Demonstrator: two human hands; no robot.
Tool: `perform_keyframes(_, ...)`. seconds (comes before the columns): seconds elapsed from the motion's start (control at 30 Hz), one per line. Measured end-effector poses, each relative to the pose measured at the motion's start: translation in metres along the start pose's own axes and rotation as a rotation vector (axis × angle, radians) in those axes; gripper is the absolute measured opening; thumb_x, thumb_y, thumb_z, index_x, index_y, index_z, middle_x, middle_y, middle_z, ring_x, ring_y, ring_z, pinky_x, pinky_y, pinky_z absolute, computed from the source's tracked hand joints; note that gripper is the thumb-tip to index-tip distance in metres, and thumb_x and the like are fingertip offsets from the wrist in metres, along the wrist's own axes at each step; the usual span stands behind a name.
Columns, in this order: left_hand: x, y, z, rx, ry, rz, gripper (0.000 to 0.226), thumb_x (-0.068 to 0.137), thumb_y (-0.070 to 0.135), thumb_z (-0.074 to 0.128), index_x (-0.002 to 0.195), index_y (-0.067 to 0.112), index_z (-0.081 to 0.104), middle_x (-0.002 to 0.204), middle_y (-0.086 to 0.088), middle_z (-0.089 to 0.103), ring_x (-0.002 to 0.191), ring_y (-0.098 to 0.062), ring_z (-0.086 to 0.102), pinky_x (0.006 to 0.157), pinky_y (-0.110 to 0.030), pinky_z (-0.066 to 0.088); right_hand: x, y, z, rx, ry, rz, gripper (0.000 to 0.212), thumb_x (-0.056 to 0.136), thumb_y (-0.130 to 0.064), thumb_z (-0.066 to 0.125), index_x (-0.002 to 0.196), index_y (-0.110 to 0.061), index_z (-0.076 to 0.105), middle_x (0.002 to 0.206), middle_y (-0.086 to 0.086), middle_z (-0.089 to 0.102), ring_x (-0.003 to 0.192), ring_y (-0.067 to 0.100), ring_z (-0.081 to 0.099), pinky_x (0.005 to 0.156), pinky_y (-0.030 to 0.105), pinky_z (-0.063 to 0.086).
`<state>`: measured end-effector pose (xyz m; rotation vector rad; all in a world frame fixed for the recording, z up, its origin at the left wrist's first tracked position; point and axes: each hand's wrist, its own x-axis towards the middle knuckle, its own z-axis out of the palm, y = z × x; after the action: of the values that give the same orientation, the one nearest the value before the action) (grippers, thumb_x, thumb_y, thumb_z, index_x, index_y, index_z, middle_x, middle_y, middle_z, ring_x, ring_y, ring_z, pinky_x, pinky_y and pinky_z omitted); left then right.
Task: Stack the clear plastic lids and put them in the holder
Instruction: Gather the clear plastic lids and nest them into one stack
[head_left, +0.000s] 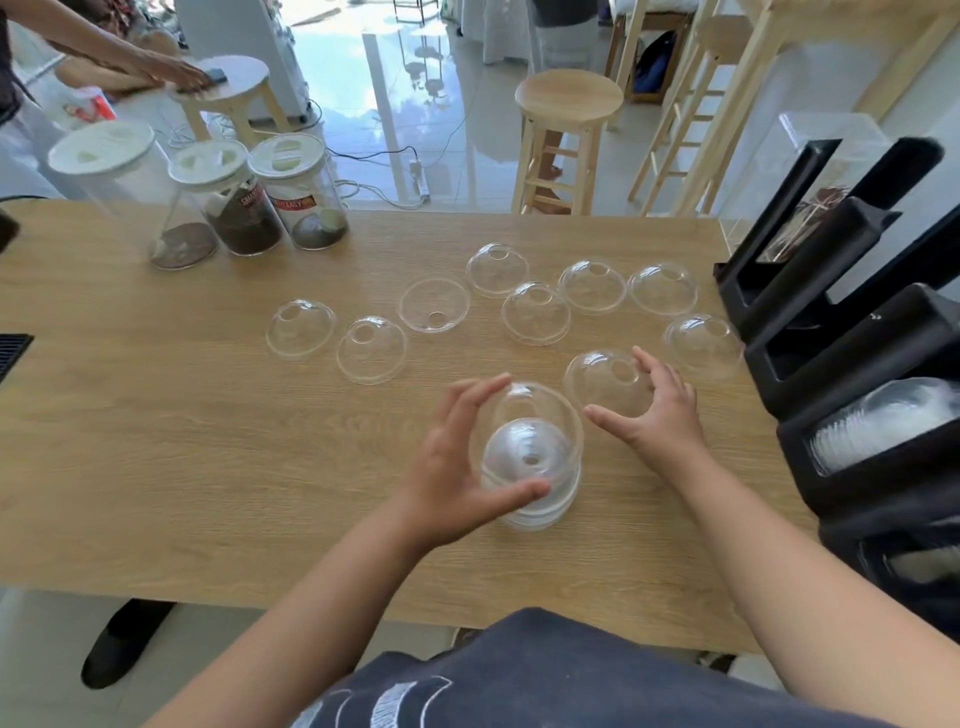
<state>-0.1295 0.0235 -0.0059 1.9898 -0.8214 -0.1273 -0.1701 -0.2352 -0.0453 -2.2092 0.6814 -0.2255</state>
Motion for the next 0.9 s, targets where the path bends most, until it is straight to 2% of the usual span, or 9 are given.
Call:
perform_keyframes(0.07, -0.004, -0.005, 0.011, 0.011, -0.029, -0.007, 0.096, 0.063, 0.05, 0.087, 0.144, 0.027, 0.039, 0.139, 0.002, 0.042, 0.132, -0.014, 0.044, 0.11, -0.034, 0.04, -0.008, -0.002, -0.007, 0.041, 0.004, -0.026, 0.099, 0.061, -0.053, 0.082, 0.145, -0.036, 0.033, 0.135, -0.009, 0.047, 0.126, 0.018, 0.034, 0.108, 0.04, 0.033)
perform_keyframes(0.13, -0.008, -0.01, 0.016, 0.027, -0.03, -0.009, 0.096, 0.063, 0.05, 0.087, 0.144, 0.03, 0.039, 0.14, 0.004, 0.04, 0.133, -0.014, 0.043, 0.11, -0.034, 0.04, -0.014, -0.004, -0.012, 0.079, -0.004, -0.044, 0.099, 0.061, -0.053, 0.082, 0.145, -0.039, 0.031, 0.135, -0.012, 0.047, 0.127, 0.015, 0.033, 0.108, 0.038, 0.033)
perform_keyframes(0.3, -0.016, -0.02, 0.023, 0.098, -0.049, 0.03, 0.095, 0.064, 0.052, 0.085, 0.143, 0.029, 0.037, 0.14, 0.005, 0.039, 0.133, -0.01, 0.041, 0.108, -0.028, 0.039, -0.024, -0.017, -0.02, 0.144, -0.016, -0.094, 0.098, 0.062, -0.051, 0.083, 0.144, -0.04, 0.031, 0.134, -0.018, 0.045, 0.127, 0.014, 0.035, 0.107, 0.037, 0.033)
perform_keyframes(0.47, -0.021, -0.023, 0.028, 0.101, -0.088, 0.0, 0.095, 0.066, 0.05, 0.084, 0.144, 0.031, 0.035, 0.142, 0.007, 0.036, 0.134, -0.002, 0.035, 0.105, -0.006, 0.027, -0.034, -0.031, -0.026, 0.191, -0.069, -0.159, 0.098, 0.061, -0.052, 0.082, 0.144, -0.043, 0.03, 0.134, -0.024, 0.045, 0.127, 0.01, 0.034, 0.103, 0.031, 0.032)
perform_keyframes(0.57, -0.02, -0.021, 0.026, 0.098, -0.089, -0.012, 0.1, 0.063, 0.054, 0.084, 0.146, 0.03, 0.034, 0.143, 0.006, 0.035, 0.135, -0.004, 0.035, 0.108, -0.012, 0.028, -0.041, -0.038, -0.029, 0.189, -0.108, -0.219, 0.098, 0.058, -0.058, 0.079, 0.142, -0.047, 0.03, 0.133, -0.028, 0.044, 0.125, 0.008, 0.036, 0.102, 0.029, 0.033)
perform_keyframes(0.63, -0.019, -0.018, 0.02, 0.036, -0.088, -0.037, 0.106, 0.062, 0.058, 0.082, 0.149, 0.026, 0.031, 0.146, 0.006, 0.034, 0.138, -0.004, 0.032, 0.111, -0.012, 0.026, -0.047, -0.043, -0.029, 0.176, -0.132, -0.268, 0.099, 0.056, -0.059, 0.078, 0.143, -0.045, 0.032, 0.134, -0.024, 0.046, 0.122, 0.008, 0.037, 0.101, 0.026, 0.033)
perform_keyframes(0.73, -0.018, -0.02, 0.005, -0.089, -0.01, -0.085, 0.087, 0.078, 0.054, 0.063, 0.151, 0.018, 0.029, 0.149, 0.003, 0.036, 0.14, -0.007, 0.033, 0.112, -0.015, 0.026, -0.058, -0.049, -0.023, 0.089, -0.189, -0.386, 0.099, 0.057, -0.059, 0.077, 0.143, -0.039, 0.033, 0.135, -0.019, 0.046, 0.118, 0.012, 0.038, 0.101, 0.026, 0.033)
perform_keyframes(0.8, -0.015, -0.028, -0.01, -0.129, 0.083, -0.135, 0.075, 0.083, 0.05, 0.053, 0.148, 0.018, 0.036, 0.148, 0.001, 0.039, 0.14, -0.009, 0.035, 0.112, -0.02, 0.028, -0.064, -0.049, -0.014, 0.013, -0.23, -0.457, 0.099, 0.057, -0.06, 0.076, 0.143, -0.039, 0.031, 0.134, -0.018, 0.045, 0.117, 0.013, 0.037, 0.103, 0.033, 0.035)
perform_keyframes(0.9, -0.004, -0.041, -0.034, -0.023, 0.157, -0.148, 0.061, 0.082, 0.044, 0.057, 0.138, 0.019, 0.052, 0.144, 0.002, 0.043, 0.137, -0.003, 0.037, 0.111, -0.013, 0.027, -0.069, -0.046, -0.001, -0.065, -0.309, -0.474, 0.099, 0.057, -0.063, 0.073, 0.143, -0.042, 0.03, 0.138, -0.021, 0.041, 0.121, 0.011, 0.034, 0.106, 0.042, 0.034)
